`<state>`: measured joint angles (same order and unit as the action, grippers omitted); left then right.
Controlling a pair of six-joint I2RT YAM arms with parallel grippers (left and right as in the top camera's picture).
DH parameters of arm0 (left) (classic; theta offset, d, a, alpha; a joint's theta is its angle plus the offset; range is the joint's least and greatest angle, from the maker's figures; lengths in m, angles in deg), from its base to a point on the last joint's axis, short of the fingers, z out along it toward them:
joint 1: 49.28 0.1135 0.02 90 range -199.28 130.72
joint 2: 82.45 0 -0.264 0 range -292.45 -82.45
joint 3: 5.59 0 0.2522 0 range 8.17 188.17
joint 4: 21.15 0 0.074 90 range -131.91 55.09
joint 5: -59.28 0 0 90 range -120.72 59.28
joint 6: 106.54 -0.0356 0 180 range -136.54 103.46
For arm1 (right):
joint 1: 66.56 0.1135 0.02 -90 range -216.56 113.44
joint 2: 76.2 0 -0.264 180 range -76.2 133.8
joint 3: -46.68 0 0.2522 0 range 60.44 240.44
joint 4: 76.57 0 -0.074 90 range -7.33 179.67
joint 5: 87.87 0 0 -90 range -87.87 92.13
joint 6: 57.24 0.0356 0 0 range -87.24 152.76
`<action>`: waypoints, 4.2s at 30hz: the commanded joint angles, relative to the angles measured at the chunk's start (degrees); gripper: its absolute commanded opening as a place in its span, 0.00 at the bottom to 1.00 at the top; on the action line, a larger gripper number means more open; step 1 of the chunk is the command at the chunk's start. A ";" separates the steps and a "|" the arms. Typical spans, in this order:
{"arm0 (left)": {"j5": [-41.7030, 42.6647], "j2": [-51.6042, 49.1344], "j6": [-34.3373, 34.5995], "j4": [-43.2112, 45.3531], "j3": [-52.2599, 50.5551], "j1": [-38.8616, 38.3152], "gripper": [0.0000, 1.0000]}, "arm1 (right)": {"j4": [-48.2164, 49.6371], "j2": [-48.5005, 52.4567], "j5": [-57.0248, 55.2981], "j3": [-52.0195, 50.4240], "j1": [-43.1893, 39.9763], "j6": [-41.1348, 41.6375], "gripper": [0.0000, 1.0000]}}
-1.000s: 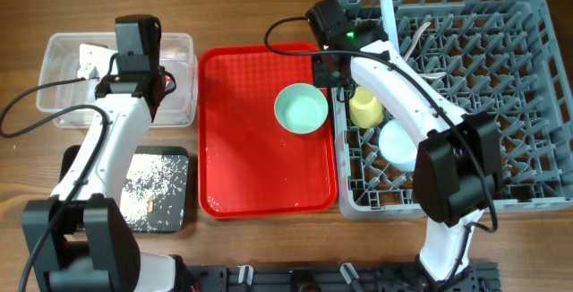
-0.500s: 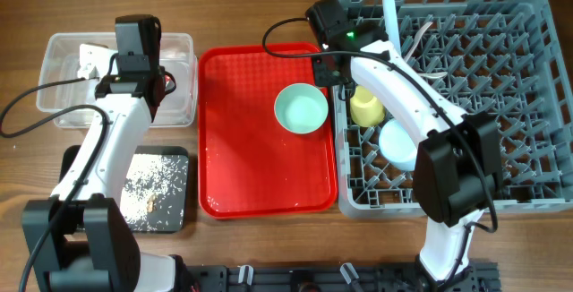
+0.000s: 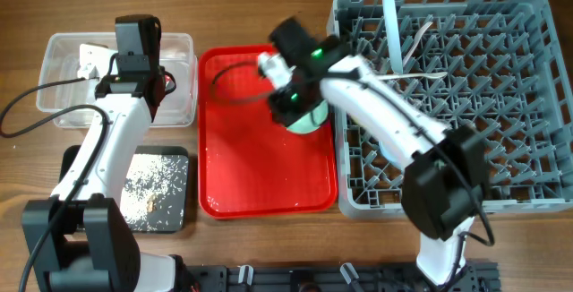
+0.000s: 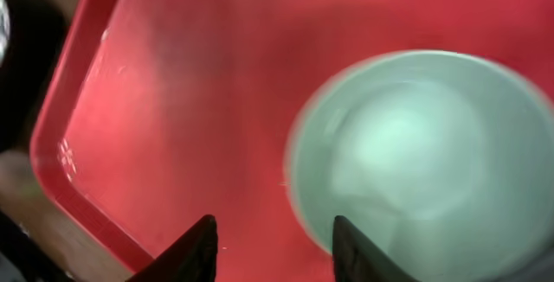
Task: Sort waste into correct bins and load items into the dishwasher rack
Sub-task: 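Lift the green bowl into the rack's back right area and release it, then withdraw the right gripper from the rack toward the front edge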
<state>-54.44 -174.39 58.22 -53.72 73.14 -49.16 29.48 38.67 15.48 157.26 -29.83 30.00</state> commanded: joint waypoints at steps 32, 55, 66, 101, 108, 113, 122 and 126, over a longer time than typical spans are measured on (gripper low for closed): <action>-0.96 0.15 -1.05 0.11 -0.04 0.37 1.00 | 1.07 -13.75 -4.83 2.19 1.36 7.65 0.04; -0.96 0.15 -1.05 0.11 -0.04 0.37 1.00 | 4.26 -22.01 68.94 -21.20 -56.76 -16.09 0.04; -0.96 0.15 -1.05 0.11 -0.04 0.37 1.00 | 19.06 -12.04 68.61 -25.16 -60.63 -12.90 0.04; -0.96 0.15 -1.05 0.11 -0.04 0.37 1.00 | 7.69 -34.10 -17.62 -10.54 -32.24 3.13 1.00; -0.96 0.15 -1.05 0.11 -0.04 0.37 1.00 | 2.56 -30.40 -17.81 -12.44 -22.21 7.41 1.00; -0.96 0.15 -1.05 0.11 -0.04 0.37 1.00 | 2.54 -28.74 -17.81 -12.44 -22.21 7.41 1.00; -0.96 0.15 -1.05 0.11 -0.04 0.37 1.00 | 2.56 -28.59 -17.84 -12.44 -22.21 7.41 1.00; -0.96 0.15 -1.05 0.11 -0.04 0.37 1.00 | 2.54 -30.36 -17.81 -12.44 -22.21 7.41 1.00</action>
<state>-54.44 -174.39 58.07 -53.72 73.14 -49.10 31.93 9.16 -1.00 145.22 -52.17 36.60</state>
